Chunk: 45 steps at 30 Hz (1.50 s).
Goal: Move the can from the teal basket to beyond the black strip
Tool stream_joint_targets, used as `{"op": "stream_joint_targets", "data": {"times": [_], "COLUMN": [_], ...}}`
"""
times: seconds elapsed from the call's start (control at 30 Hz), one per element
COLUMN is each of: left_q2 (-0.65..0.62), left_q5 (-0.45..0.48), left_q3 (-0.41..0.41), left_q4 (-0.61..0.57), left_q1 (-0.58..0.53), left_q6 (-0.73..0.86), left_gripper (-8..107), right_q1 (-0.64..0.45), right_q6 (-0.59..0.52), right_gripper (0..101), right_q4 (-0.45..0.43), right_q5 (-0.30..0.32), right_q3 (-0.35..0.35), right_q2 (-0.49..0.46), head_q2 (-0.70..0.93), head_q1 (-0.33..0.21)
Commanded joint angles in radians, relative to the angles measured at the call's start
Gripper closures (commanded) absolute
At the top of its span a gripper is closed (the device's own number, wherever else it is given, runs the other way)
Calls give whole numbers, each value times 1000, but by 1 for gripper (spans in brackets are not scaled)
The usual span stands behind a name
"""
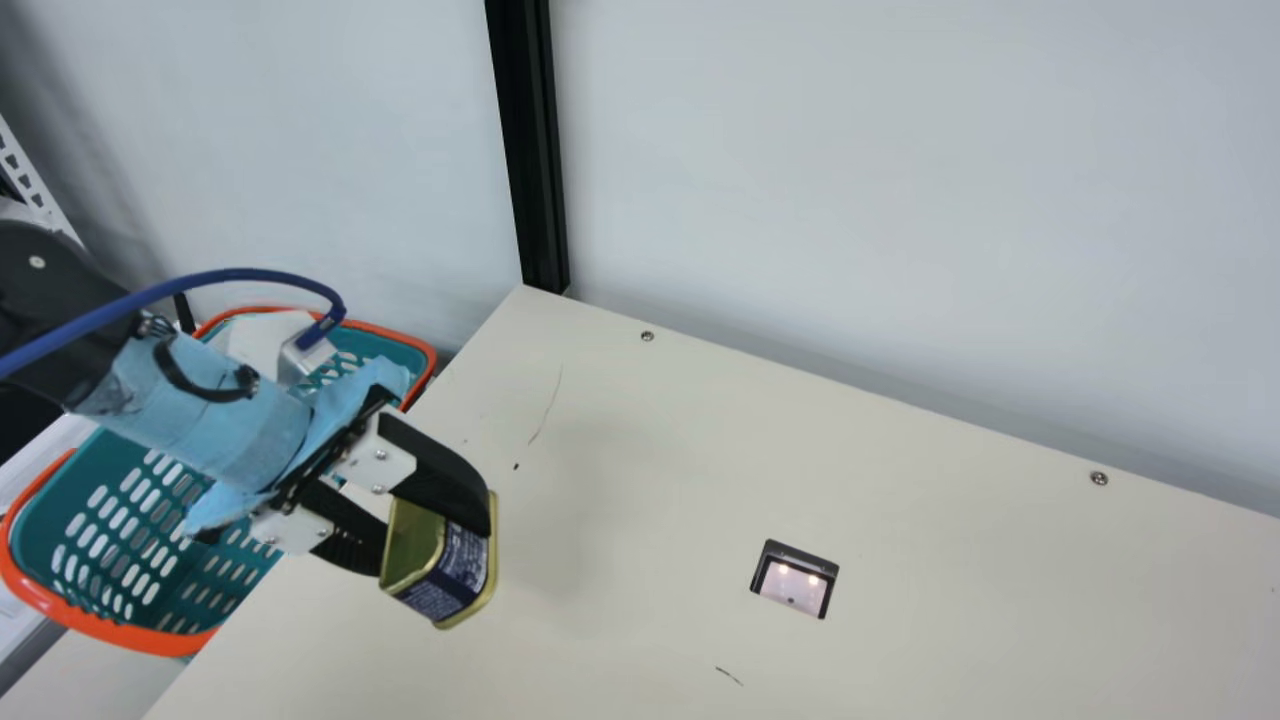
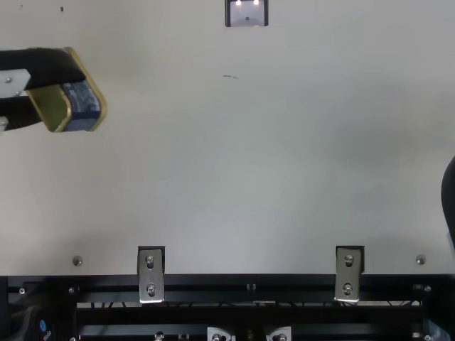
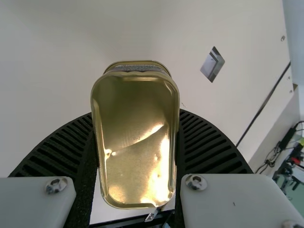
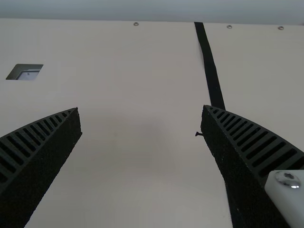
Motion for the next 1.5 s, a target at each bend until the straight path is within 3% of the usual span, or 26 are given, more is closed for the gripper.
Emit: {"op": "stream_joint_targets", "data": {"times": [0.0,0.37,1.47], "left_q2": [-10,-75,-97], "left_q5": [0,0,0], "left_q3": [17,119,120], "left_q4": [-23,-134,-123], "left_q1": [-6,-88,-78], "left_q6": [-2,-7,-30], "left_gripper": [89,89,89], "right_q1": [0,0,0], "right_q6": [0,0,0], "right_gripper": [0,0,0], "right_q4": [0,0,0], "right_q5": [0,0,0], "right_q3": [0,0,0], "right_q2": [0,0,0], "head_q2": [14,14,14], "head_q1": [-47,-47,-47]}}
